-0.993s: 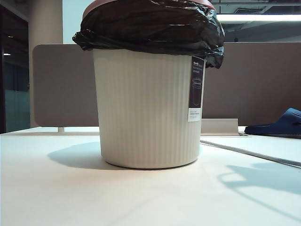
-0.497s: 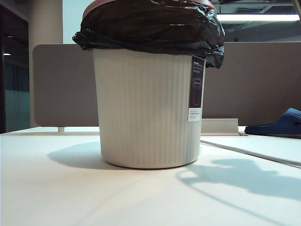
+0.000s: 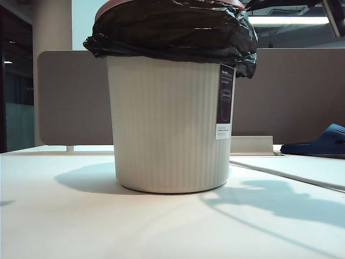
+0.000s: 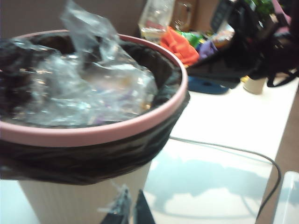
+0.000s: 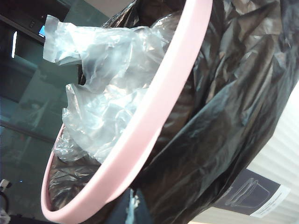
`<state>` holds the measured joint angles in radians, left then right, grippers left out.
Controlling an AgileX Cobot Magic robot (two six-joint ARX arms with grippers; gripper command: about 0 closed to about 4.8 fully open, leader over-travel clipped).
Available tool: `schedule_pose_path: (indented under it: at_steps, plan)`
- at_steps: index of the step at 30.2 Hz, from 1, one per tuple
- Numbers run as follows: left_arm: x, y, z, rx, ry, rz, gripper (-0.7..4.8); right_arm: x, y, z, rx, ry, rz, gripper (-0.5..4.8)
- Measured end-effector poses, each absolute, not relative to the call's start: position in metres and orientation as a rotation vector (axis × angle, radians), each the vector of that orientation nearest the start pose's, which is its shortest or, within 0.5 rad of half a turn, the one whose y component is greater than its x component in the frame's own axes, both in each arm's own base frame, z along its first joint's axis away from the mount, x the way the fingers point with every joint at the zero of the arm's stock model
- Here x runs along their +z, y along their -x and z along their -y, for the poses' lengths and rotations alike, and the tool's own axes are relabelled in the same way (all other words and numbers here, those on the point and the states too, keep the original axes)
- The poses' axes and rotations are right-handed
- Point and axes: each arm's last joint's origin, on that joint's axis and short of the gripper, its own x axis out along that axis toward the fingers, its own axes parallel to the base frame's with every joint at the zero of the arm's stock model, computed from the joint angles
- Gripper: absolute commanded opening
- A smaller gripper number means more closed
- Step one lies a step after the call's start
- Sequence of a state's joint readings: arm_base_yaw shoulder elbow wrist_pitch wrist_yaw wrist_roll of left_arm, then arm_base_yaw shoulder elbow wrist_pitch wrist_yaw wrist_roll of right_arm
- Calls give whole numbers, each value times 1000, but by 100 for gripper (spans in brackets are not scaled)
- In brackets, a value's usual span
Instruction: Open the ring lid of the trash can, pull out the black garbage bag inside, and place it on the table.
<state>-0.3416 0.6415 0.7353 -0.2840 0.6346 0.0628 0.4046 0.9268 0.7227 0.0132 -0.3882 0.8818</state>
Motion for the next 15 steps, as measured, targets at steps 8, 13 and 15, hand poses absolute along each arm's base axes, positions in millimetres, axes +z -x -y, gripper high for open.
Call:
schedule_pose_path:
  at_steps: [8, 13, 15]
  plan:
    - [324, -127, 67, -961, -50, -180, 21, 307, -185, -92, 695, -849, -549, 122]
    - [325, -128, 68, -957, -55, -168, 22, 310, -185, -93, 713, -886, -541, 126]
    - [325, -128, 68, -957, -59, -165, 22, 311, -185, -93, 719, -903, -535, 154]
